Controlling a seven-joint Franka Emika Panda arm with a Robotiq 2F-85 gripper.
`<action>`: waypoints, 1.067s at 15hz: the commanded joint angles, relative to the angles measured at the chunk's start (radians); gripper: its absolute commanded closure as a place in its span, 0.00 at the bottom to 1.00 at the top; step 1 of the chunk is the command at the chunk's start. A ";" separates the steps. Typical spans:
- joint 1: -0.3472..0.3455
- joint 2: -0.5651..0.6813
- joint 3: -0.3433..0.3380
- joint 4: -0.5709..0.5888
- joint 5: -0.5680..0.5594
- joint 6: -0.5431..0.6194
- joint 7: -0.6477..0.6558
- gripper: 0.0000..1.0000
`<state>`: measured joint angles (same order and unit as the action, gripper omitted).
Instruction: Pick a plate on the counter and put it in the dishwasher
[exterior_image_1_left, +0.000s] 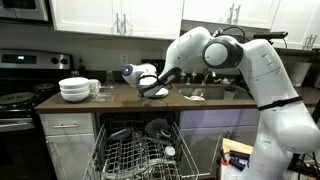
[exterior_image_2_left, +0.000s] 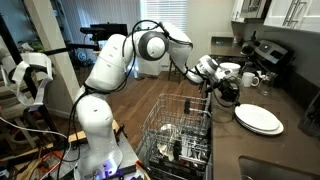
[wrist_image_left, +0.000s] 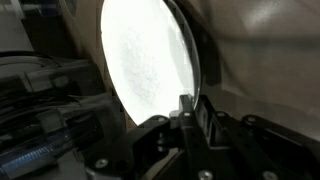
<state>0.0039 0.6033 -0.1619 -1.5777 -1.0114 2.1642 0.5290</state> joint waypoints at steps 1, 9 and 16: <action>0.001 -0.010 0.006 0.004 0.010 -0.009 -0.008 0.54; 0.002 -0.009 0.002 -0.003 0.005 -0.018 0.000 0.04; 0.006 -0.004 -0.002 0.004 0.000 -0.078 0.002 0.00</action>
<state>0.0037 0.6034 -0.1602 -1.5758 -1.0114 2.1209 0.5290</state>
